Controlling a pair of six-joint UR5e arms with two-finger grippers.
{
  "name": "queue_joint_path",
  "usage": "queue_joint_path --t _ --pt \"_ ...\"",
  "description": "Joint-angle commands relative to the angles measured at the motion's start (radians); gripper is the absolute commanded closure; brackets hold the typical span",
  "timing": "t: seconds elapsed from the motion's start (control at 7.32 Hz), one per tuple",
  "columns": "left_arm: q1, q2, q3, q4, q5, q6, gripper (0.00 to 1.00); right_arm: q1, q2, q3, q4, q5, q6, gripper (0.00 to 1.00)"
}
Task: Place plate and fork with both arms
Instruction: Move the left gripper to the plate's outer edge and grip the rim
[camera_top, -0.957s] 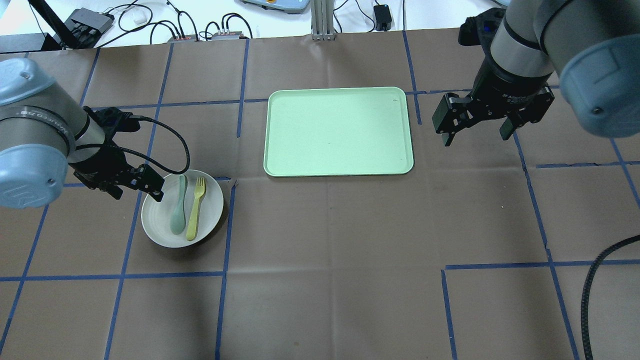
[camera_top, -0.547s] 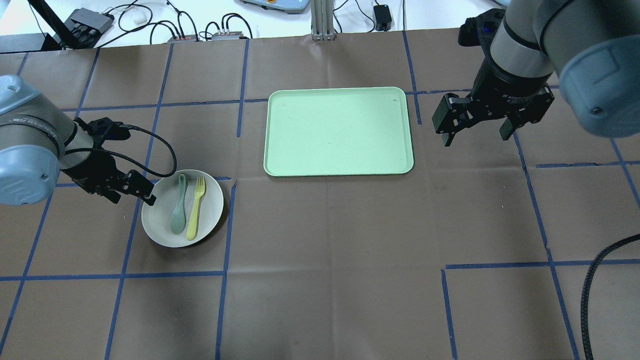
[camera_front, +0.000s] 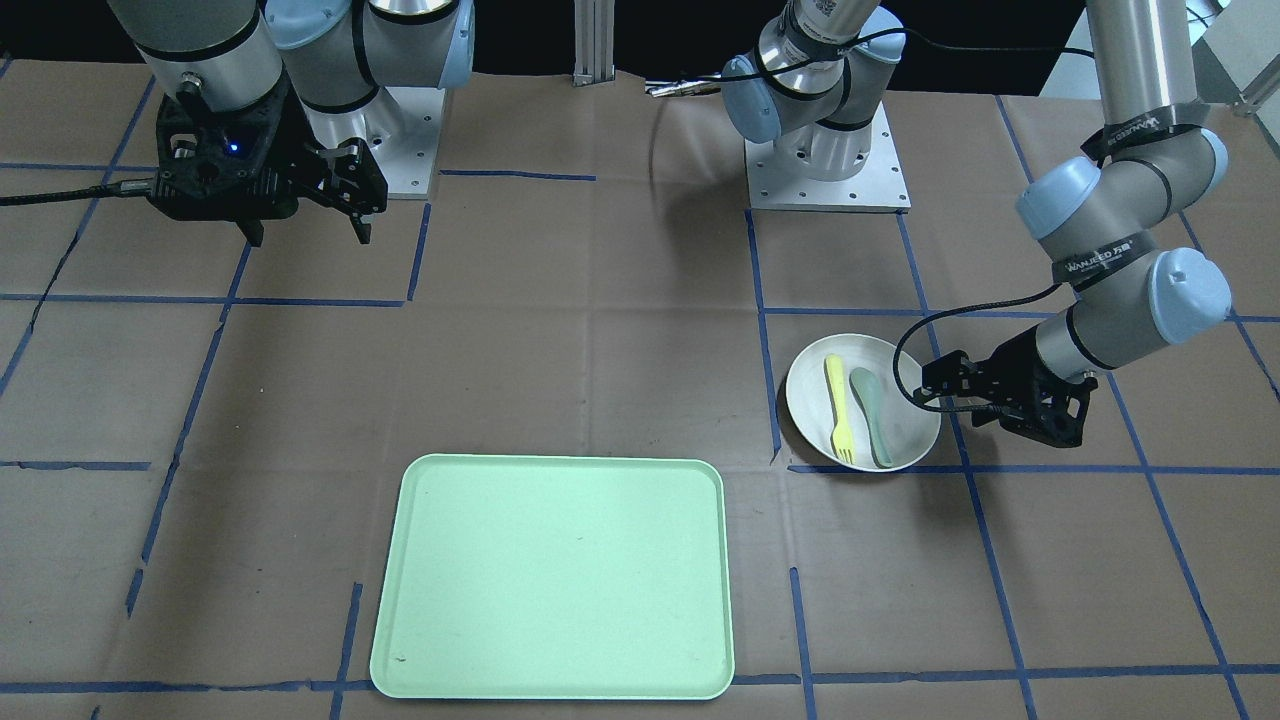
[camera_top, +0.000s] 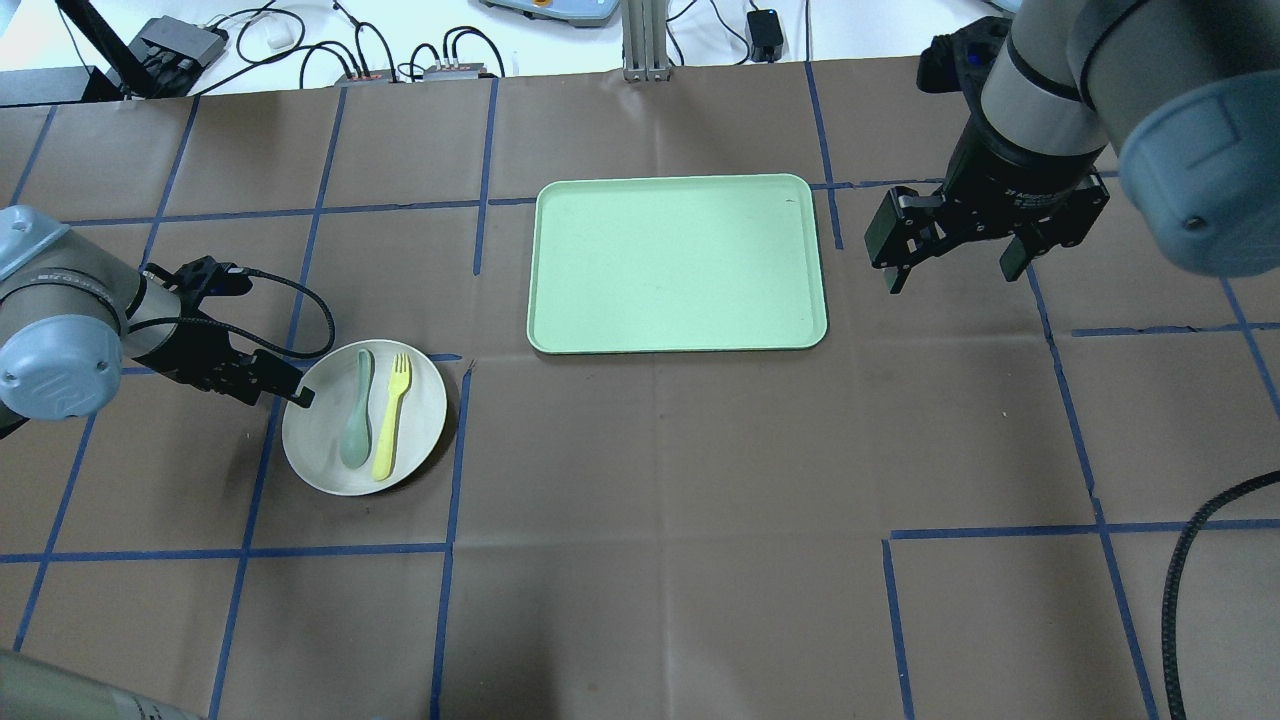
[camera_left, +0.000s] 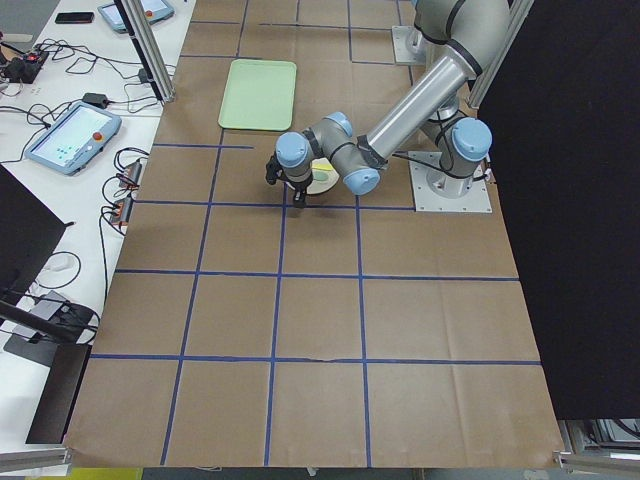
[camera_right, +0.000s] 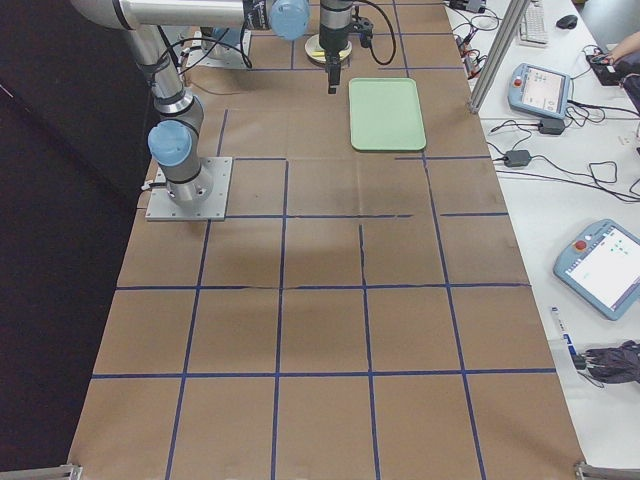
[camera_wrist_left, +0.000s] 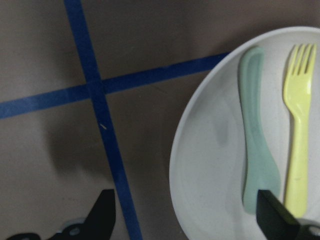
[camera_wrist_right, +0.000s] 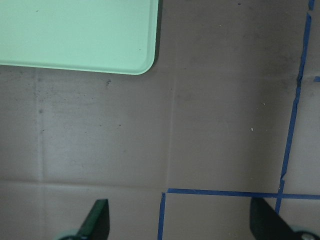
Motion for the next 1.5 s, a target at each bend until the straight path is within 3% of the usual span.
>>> queue_joint_path --t 0.0,0.41,0.55,0.82,0.96,1.09,1.37 --pt "0.000 -0.016 -0.004 0.023 -0.016 0.000 0.13 0.000 0.000 -0.001 0.000 -0.002 -0.001 0.00" --pt "0.000 -0.006 -0.033 0.017 -0.042 -0.007 0.26 0.000 0.000 -0.001 0.000 -0.002 -0.001 0.00" --pt "-0.002 0.002 -0.041 0.017 -0.042 -0.007 0.40 0.000 0.000 0.001 0.000 0.000 0.001 0.00" --pt "-0.002 0.003 -0.037 0.017 -0.035 -0.010 0.83 0.000 0.000 -0.001 0.000 -0.002 -0.001 0.00" --pt "-0.002 0.003 -0.038 0.017 -0.038 -0.010 0.95 0.000 0.000 0.001 0.000 -0.002 -0.001 0.00" --pt "-0.002 0.005 -0.038 0.016 -0.042 -0.013 1.00 0.000 0.000 0.001 0.000 0.000 -0.001 0.00" --pt "-0.005 0.028 -0.040 0.016 -0.044 -0.049 1.00 0.000 0.000 0.001 0.000 -0.002 -0.001 0.00"
